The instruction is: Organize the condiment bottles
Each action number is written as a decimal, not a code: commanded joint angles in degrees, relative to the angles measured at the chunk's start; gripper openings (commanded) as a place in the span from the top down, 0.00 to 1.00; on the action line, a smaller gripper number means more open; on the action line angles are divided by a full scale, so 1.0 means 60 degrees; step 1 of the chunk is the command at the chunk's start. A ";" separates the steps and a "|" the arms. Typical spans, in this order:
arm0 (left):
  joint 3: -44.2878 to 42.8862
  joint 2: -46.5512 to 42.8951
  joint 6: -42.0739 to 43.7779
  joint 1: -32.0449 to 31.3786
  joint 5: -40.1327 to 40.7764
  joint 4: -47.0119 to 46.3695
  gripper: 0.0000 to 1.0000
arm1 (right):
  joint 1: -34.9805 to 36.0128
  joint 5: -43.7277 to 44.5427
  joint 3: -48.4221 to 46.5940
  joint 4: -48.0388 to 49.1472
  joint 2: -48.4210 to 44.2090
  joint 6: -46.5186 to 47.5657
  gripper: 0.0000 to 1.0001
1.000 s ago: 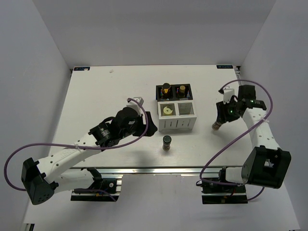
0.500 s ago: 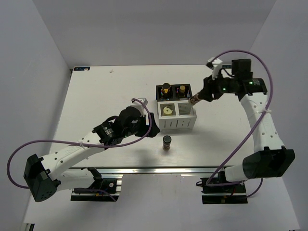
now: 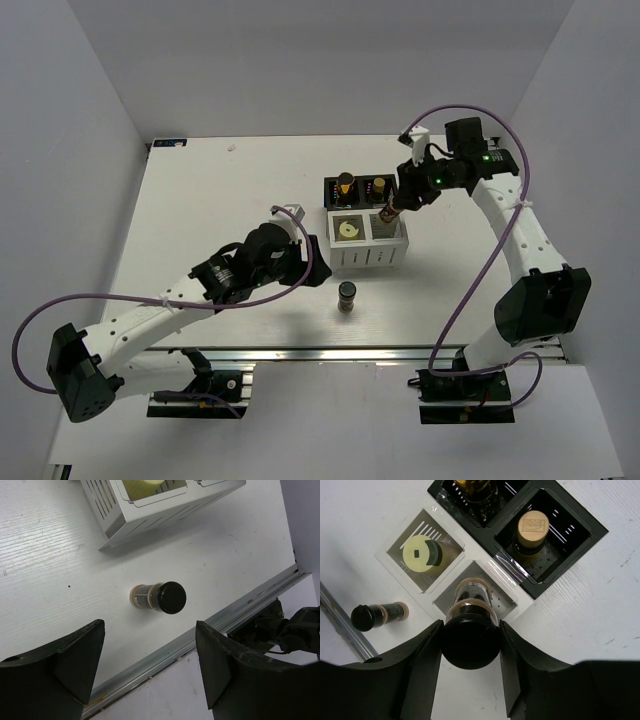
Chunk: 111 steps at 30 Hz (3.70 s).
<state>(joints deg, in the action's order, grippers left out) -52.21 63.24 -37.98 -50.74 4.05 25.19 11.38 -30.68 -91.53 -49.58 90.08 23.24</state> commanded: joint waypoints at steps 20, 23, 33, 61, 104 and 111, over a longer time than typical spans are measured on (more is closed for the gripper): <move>0.0058 0.0036 0.0001 0.0005 -0.0104 -0.0126 0.17 | 0.1809 0.1992 -0.0522 0.0016 0.1348 0.1077 1.00; 0.0087 0.0006 -0.0028 -0.0010 -0.0104 -0.0126 0.17 | 0.2044 0.2342 -0.0537 0.0133 0.1495 0.1092 0.97; 0.0205 -0.0008 -0.0087 0.0005 -0.0090 -0.0199 0.16 | 0.2235 0.2710 -0.0391 0.0368 0.1612 0.1135 0.65; 0.0454 -0.0184 -0.0174 0.0005 -0.0002 -0.0243 0.16 | 0.2235 -0.0869 0.0369 0.0310 -0.0729 0.3515 0.50; 0.1346 -0.1282 -0.0848 -0.0010 0.0583 0.0123 0.14 | 0.5780 0.0718 0.5425 0.3137 -0.1245 0.2439 0.25; 0.1771 -0.1634 -0.1126 -0.0010 0.0877 0.0240 0.15 | 0.5838 0.0616 0.5645 0.3195 -0.1259 0.2454 0.36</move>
<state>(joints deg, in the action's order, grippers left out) -42.92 55.29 -43.55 -50.74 7.66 26.28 45.91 -26.06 -58.26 -31.90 82.70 38.11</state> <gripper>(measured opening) 0.855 0.647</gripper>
